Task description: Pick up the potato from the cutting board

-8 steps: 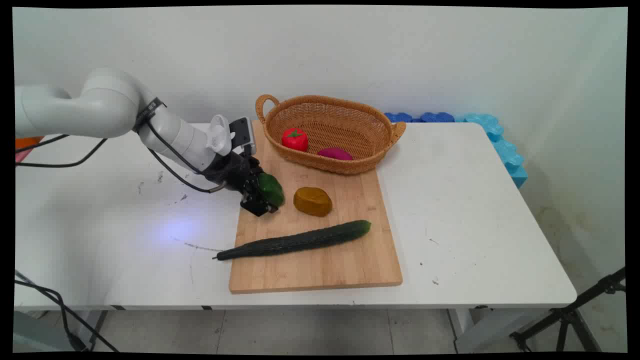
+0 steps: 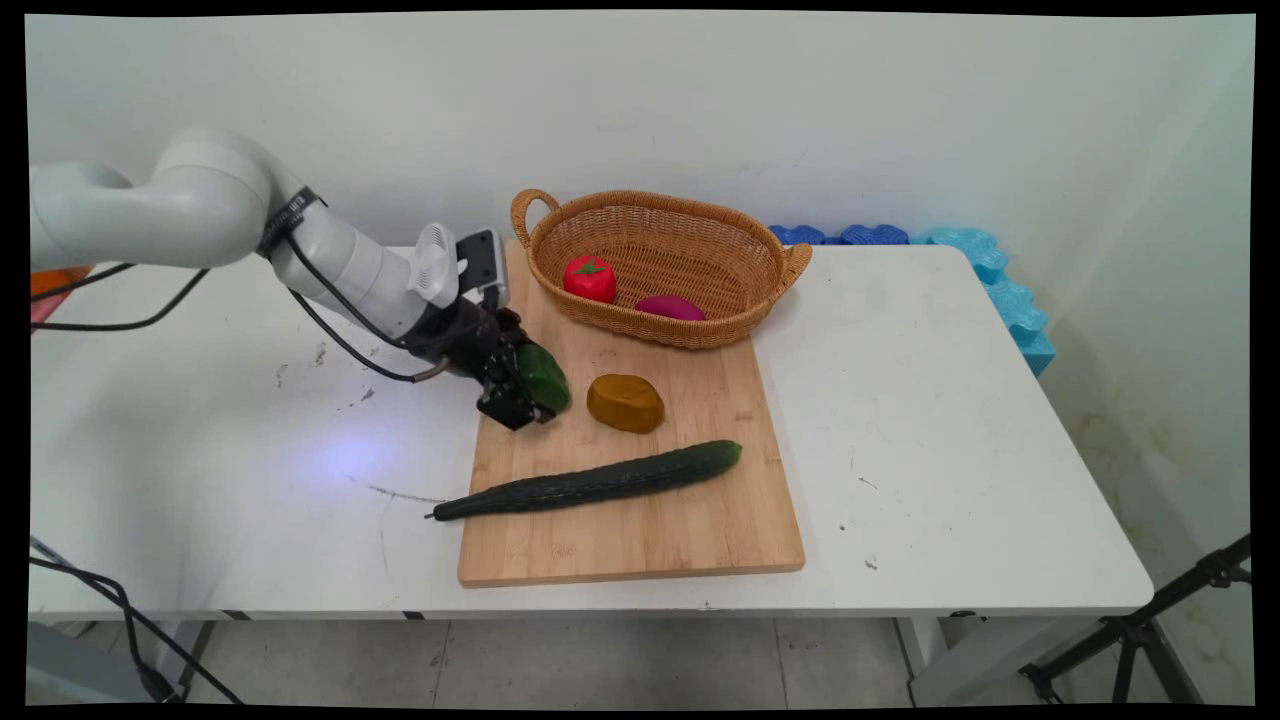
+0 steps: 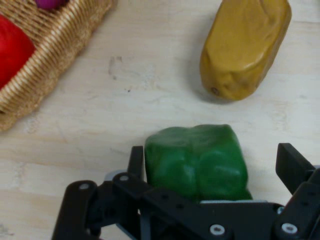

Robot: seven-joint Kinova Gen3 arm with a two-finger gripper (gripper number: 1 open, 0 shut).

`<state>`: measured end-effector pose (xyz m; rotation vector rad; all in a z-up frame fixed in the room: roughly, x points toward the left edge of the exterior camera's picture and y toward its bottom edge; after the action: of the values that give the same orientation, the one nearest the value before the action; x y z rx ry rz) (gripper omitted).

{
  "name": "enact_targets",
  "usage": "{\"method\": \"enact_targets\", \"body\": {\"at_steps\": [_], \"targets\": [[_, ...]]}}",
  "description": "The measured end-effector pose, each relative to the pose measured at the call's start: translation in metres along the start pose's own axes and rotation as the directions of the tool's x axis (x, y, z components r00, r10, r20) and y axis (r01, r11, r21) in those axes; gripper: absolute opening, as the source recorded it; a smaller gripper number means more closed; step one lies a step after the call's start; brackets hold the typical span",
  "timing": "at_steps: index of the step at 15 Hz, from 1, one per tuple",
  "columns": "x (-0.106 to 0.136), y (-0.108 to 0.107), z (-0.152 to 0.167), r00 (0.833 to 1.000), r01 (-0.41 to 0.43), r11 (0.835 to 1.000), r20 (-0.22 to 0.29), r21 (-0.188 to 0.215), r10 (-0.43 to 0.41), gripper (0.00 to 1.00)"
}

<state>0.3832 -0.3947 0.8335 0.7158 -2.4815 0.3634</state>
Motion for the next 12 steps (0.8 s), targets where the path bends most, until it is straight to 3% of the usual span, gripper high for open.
{"method": "enact_targets", "body": {"at_steps": [7,12], "targets": [[0.026,0.007,-0.036,0.998,-0.056,0.998,0.003,-0.013,0.057,1.00],[0.046,0.017,-0.042,0.992,-0.123,0.992,0.014,-0.032,0.124,1.00]]}}
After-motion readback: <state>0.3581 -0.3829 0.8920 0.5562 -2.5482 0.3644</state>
